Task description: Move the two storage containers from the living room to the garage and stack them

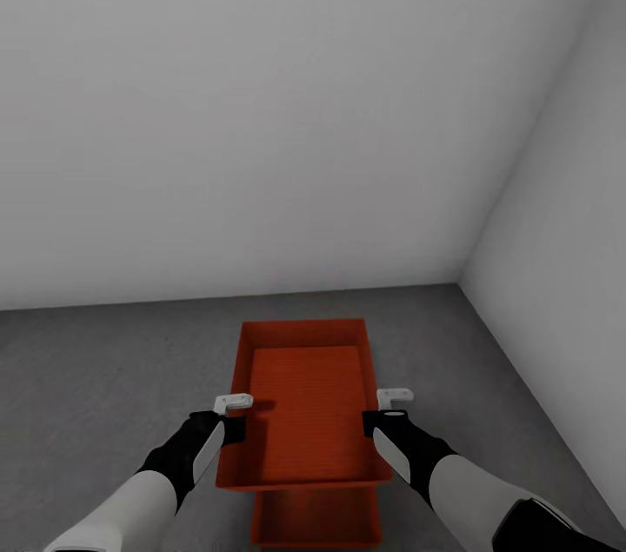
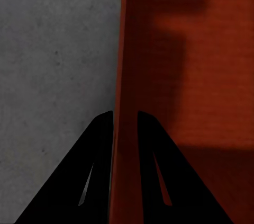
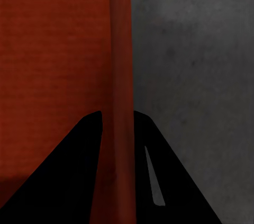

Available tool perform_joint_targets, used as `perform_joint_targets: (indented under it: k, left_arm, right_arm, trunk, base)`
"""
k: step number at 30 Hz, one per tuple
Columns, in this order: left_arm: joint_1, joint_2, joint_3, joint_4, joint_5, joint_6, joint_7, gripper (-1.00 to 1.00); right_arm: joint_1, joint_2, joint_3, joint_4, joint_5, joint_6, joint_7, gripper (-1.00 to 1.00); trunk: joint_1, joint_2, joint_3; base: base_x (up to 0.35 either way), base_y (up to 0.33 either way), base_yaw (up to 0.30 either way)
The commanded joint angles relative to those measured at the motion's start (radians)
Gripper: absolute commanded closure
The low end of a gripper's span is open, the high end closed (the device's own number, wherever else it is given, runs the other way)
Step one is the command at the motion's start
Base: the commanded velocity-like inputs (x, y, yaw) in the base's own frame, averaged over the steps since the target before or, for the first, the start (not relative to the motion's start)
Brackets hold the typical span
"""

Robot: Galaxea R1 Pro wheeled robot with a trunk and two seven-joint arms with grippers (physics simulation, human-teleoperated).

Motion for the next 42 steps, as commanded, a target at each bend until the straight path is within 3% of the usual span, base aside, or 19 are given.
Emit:
perform_joint_targets:
  k: [1,17,42]
  left_arm:
    - [0.0,0.001,0.011,-0.001,-0.017,0.008,0.012,1.0]
    - [0.0,0.001,0.013,-0.001,-0.016,0.008,0.014,1.0]
    - [0.0,0.003,0.016,-0.001,-0.016,0.008,0.012,1.0]
  right_arm:
    - [-0.002,-0.02,-0.029,-0.003,0.029,-0.024,-0.052,1.0]
    - [-0.002,-0.02,-0.029,-0.003,0.029,-0.024,-0.052,1.0]
    - [-0.002,-0.019,-0.029,-0.003,0.029,-0.024,-0.052,1.0]
  trunk:
    - [0.0,-0.001,-0.003]
    - [0.0,-0.001,-0.028]
    - [0.0,-0.001,-0.058]
  base:
    - [0.0,0.0,0.0]
    - [-0.111,-0.021,0.0]
    - [-0.004,-0.001,0.0]
